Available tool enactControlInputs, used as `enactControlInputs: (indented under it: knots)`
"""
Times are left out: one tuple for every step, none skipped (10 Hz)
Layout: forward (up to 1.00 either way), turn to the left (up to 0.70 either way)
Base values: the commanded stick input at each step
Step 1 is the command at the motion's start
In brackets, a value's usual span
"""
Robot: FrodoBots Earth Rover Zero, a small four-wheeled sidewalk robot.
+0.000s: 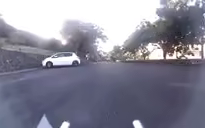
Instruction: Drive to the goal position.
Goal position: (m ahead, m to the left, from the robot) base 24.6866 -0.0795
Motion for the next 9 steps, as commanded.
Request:
enactControlInputs:
  knots:
    - [0.5,0.0]
    - [0.5,0.0]
    - [0.5,0.0]
    - [0.5,-0.29]
    - [0.5,0.0]
    - [0.5,0.0]
    - [0.5,-0.09]
    - [0.5,-0.29]
    - [0.5,-0.48]
